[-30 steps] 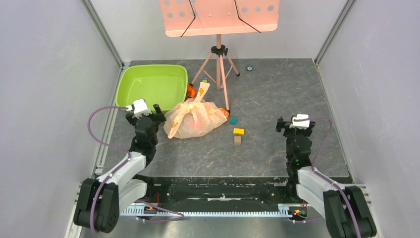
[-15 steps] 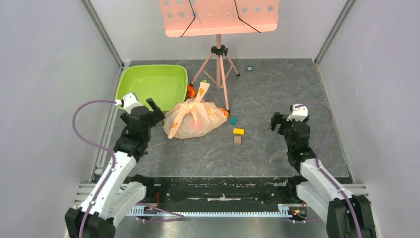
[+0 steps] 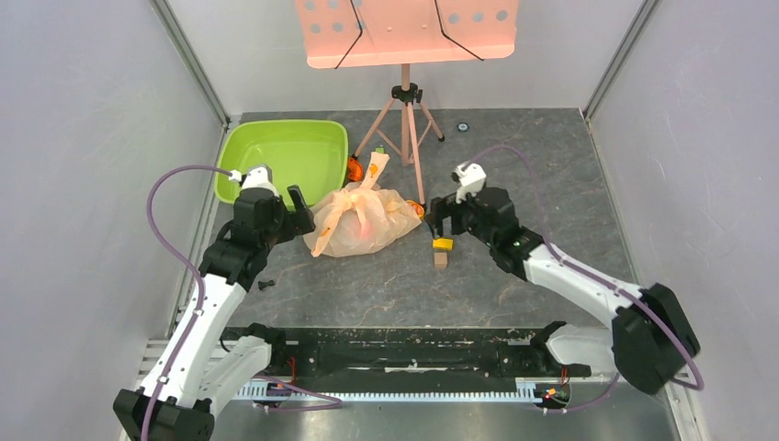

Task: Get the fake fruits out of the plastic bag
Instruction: Move the plastic bag to the center of the board.

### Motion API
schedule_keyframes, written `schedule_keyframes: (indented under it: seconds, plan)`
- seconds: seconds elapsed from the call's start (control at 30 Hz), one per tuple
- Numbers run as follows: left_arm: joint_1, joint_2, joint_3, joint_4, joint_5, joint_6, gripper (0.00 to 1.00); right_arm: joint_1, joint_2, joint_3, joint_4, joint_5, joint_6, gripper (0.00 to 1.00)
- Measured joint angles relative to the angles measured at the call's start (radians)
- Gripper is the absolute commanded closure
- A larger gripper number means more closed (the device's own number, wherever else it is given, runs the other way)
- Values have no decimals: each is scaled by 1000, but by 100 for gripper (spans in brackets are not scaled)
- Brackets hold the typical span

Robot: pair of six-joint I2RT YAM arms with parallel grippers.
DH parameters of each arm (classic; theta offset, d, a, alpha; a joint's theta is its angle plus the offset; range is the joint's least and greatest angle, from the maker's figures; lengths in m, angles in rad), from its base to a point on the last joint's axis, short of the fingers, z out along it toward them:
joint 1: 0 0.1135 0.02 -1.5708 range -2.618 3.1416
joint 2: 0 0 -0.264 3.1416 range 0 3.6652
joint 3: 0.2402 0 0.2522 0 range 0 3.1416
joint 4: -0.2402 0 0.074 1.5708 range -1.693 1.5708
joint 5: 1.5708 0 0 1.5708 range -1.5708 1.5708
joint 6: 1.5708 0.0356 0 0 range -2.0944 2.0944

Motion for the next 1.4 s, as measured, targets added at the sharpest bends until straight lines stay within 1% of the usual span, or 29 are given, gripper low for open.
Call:
schedule_keyframes:
  seconds: [0.13,0.23,0.33,0.43,0.57,0.7,0.8,0.93,1.1,1.13,1.23,1.3,1.4]
  plan:
    - [0,23,3,-63,-57,7,0,40,130,169,-78,14,-19,2]
    - [0,21,16,-95,-121,1,0,43,163,237,-133,63,-25,2]
    - [0,-3,22,-118,-175,-13,0,43,128,238,-185,127,-36,1]
    - [0,-24,25,-128,-179,-13,0,42,88,238,-226,158,-87,1]
    - [0,-20,39,-140,-159,-11,0,37,69,235,-251,192,-139,1]
    - [0,-21,39,-134,-77,11,0,26,65,172,-227,193,-160,2]
    - [0,-31,39,-129,-36,26,0,25,51,82,-183,145,-155,2]
    - [0,-22,39,-127,-8,48,0,35,69,85,-147,48,-129,2]
    - [0,4,39,-133,18,49,0,100,140,149,-4,-92,-100,2]
    - [0,3,39,-132,22,50,0,107,153,157,24,-118,-96,5]
    - [0,2,39,-132,40,51,0,122,215,188,116,-187,-84,11]
    - [0,-1,39,-132,49,52,0,125,269,227,142,-213,-81,14]
    - [0,-11,38,-132,64,53,0,133,374,316,167,-245,-83,15]
